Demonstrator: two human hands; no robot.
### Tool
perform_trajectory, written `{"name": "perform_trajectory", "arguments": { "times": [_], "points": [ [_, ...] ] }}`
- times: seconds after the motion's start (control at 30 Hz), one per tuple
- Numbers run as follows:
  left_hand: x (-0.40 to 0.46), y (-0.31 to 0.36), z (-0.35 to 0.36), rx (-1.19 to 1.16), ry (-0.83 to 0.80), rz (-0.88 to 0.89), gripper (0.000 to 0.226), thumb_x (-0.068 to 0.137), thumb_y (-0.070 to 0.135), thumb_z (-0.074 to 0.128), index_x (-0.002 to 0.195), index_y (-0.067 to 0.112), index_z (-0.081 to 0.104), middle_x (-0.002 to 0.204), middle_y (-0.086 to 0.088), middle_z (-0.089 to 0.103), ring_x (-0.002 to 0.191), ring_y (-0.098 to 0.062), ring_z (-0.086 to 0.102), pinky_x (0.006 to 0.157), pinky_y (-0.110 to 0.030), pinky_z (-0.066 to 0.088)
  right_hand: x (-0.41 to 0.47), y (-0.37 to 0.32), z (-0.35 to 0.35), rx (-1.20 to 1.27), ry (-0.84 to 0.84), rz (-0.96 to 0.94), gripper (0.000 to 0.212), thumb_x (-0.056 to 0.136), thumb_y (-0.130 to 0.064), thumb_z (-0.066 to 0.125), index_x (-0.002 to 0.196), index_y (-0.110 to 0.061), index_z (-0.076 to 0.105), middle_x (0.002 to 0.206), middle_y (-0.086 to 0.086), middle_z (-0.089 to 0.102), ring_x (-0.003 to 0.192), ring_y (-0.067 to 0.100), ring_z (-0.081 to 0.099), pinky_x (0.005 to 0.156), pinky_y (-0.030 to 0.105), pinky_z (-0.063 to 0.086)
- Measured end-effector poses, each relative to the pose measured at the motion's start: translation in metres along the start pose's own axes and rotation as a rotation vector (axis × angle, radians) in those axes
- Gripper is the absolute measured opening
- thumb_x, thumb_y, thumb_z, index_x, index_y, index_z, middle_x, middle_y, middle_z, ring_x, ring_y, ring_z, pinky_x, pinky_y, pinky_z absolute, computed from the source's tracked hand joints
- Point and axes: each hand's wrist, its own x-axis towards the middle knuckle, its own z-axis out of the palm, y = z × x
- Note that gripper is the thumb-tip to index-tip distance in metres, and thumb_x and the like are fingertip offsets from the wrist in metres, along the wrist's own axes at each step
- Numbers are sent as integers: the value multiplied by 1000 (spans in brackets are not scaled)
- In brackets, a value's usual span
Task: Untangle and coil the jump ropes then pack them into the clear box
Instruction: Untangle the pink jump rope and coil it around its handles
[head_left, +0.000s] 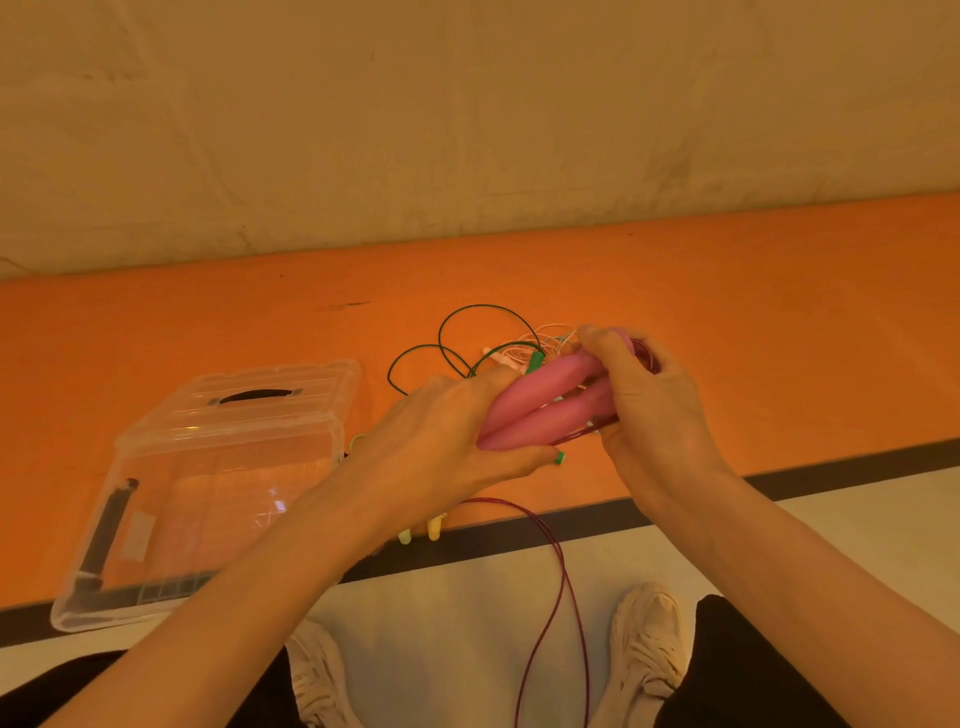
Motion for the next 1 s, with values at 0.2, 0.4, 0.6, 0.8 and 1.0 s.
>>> {"name": "perform_trajectory", "arguments": {
  "times": [0.2,0.4,0.6,0.8,1.0],
  "points": [
    [1,5,4,-262,-112,-70,38,73,49,76,102,33,59,76,2,65,58,-16,64,52,-34,52,1,2,-1,45,58,-56,11,84,-11,69,81,-14,59,74,7,64,76,24,63,74,40,49],
    [-1,5,7,-97,-77,-92,40,68,37,80,97,32,52,76,8,60,64,-9,58,60,-36,50,-1,1,3,77,13,-38,11,85,-10,67,89,-11,56,68,3,65,68,19,66,67,34,51],
    [-3,13,-3,-274,-103,-138,33,76,25,76,103,24,57,78,3,63,50,-14,65,49,-31,54,-3,-4,6,66,-8,-49,17,86,-13,67,97,-10,54,71,5,66,67,16,69,54,25,49],
    [-4,15,-3,-376,-167,-182,30,77,22,76,102,24,58,75,-3,67,51,-20,66,49,-34,54,-3,-4,6,100,9,-61,13,86,-10,67,90,-9,55,67,6,65,66,19,67,63,31,53],
    [-3,12,-2,-238,-87,-163,23,76,22,73,91,23,56,69,2,59,48,-14,58,46,-29,46,2,-5,5,42,-66,50,24,85,-25,68,97,-9,56,79,9,67,71,20,66,64,33,50]
  ]
}}
